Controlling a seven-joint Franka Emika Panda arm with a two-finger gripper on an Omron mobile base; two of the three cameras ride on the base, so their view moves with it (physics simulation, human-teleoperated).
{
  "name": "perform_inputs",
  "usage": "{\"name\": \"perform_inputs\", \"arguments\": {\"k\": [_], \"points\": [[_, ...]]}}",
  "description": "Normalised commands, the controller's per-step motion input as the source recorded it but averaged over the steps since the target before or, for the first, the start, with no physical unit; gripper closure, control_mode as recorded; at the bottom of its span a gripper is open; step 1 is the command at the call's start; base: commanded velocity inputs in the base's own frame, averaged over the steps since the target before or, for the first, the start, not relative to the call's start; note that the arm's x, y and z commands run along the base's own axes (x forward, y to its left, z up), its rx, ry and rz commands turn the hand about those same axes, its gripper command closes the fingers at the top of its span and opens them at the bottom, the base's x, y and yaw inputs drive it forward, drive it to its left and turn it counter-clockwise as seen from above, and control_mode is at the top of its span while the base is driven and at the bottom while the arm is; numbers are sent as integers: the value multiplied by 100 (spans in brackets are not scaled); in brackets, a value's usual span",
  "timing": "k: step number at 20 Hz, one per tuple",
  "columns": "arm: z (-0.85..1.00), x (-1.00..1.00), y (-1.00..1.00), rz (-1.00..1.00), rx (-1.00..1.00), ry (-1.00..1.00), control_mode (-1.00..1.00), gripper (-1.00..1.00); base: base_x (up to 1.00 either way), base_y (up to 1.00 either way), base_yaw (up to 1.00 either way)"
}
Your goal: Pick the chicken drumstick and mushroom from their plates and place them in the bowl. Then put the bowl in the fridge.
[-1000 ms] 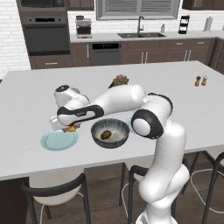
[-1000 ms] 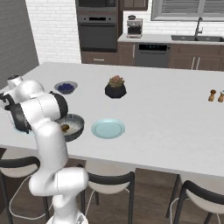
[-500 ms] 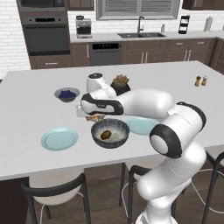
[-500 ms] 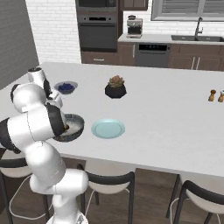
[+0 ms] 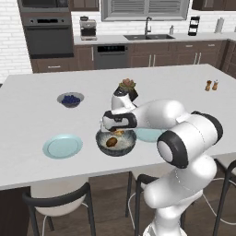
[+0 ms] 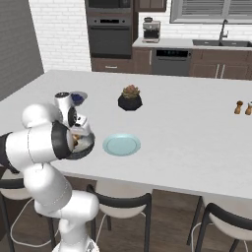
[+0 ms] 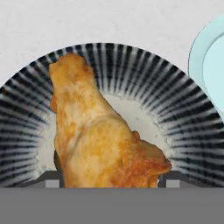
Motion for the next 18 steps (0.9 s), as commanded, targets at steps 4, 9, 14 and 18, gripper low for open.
{"name": "perform_inputs", "arguments": {"k": [4,9,14,18], "points": [[-51,8,0,0,0,-1,-100,-100,0,0,0],[2,3,0,0,0,1,-100,-100,0,0,0],[86,-16,-3,-1,3,0,-100,-100,0,0,0],[83,-44,-49,-10,7,4,-100,-100,0,0,0]]}}
